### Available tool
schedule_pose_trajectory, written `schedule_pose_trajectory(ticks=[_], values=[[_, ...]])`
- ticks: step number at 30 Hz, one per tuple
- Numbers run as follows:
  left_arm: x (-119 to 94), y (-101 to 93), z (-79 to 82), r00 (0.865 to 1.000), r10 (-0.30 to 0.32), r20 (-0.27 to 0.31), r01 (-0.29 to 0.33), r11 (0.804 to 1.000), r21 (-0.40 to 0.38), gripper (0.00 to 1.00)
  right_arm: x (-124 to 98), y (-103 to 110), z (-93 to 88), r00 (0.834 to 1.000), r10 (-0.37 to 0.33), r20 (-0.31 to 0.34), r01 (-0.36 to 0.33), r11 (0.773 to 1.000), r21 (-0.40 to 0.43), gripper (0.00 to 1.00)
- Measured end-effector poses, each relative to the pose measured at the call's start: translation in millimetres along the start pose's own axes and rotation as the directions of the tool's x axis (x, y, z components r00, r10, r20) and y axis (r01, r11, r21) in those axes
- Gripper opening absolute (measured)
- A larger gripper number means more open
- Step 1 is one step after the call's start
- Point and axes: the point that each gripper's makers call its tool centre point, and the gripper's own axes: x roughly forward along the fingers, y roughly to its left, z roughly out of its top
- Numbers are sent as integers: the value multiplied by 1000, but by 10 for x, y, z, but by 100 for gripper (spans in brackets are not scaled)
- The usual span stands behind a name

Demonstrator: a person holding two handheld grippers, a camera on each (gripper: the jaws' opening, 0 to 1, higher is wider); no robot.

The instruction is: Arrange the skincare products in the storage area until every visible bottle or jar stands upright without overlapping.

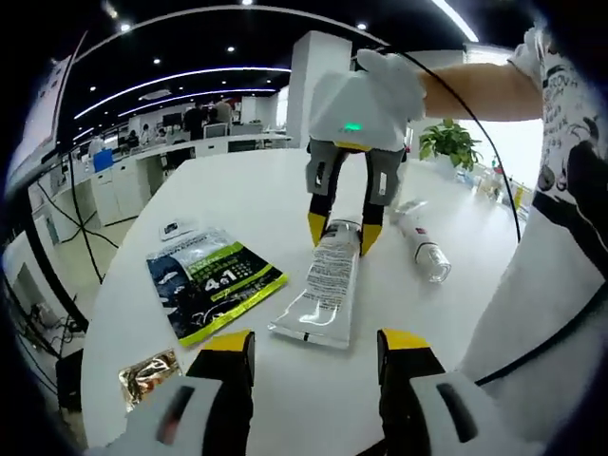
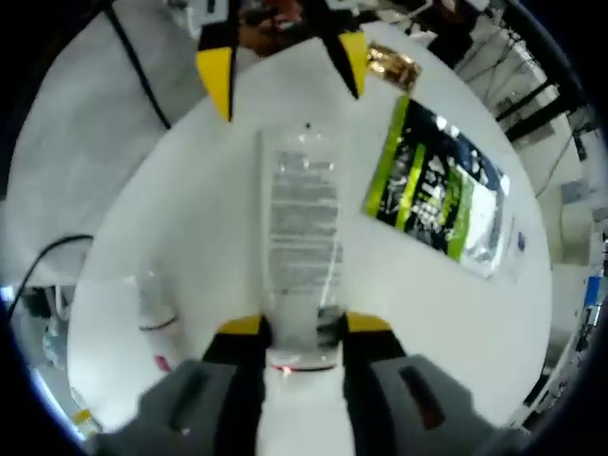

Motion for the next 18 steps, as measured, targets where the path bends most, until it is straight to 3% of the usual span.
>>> schedule_pose_trajectory(ticks=[15, 16, 18], values=[[165, -64, -97, 997, -13, -73, 22, 993, 119, 52, -3, 64, 41, 998, 37, 51, -35, 998, -42, 28], [188, -69, -36, 999, -12, -34, 17, 990, 138, 49, -6, 71, 47, 997, 46, 62, -43, 998, -36, 28], [174, -82, -67, 999, -10, -48, 17, 990, 140, 46, -5, 76, 53, 996, 58, 71, -56, 998, -32, 28]])
